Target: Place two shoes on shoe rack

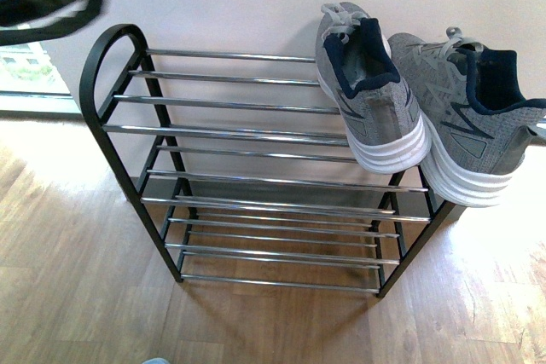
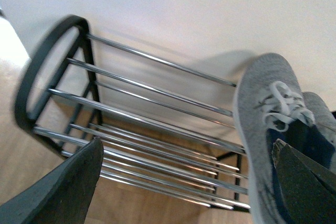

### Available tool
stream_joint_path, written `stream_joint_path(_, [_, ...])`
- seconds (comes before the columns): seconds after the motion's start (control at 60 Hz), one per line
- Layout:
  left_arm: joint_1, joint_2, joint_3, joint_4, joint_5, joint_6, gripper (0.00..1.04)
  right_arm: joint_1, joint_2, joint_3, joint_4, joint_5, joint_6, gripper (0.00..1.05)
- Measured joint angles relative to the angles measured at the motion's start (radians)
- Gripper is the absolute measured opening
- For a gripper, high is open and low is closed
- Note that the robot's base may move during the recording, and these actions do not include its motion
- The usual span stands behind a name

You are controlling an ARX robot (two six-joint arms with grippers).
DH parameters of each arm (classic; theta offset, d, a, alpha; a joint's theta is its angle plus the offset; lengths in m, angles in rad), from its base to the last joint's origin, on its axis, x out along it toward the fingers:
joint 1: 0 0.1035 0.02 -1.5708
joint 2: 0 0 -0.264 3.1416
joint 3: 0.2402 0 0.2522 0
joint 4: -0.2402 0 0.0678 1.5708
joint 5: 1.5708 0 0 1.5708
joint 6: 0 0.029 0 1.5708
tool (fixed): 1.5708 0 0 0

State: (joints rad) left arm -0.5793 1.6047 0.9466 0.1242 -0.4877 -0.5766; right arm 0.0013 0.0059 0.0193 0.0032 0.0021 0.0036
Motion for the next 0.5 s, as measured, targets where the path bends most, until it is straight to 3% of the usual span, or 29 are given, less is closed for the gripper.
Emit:
stream_joint_path(0.267, [0.062, -0.401, -0.361, 0.019, -0.183, 0.056, 0.95, 0.0, 0.0, 0.0, 0.0, 0.0, 0.0, 0.95])
stream_joint_path(0.5, [0.082, -0.513, -0.467, 0.049, -0.204, 0.071, 0.95, 0.0, 0.0, 0.0, 0.0, 0.0, 0.0, 0.95])
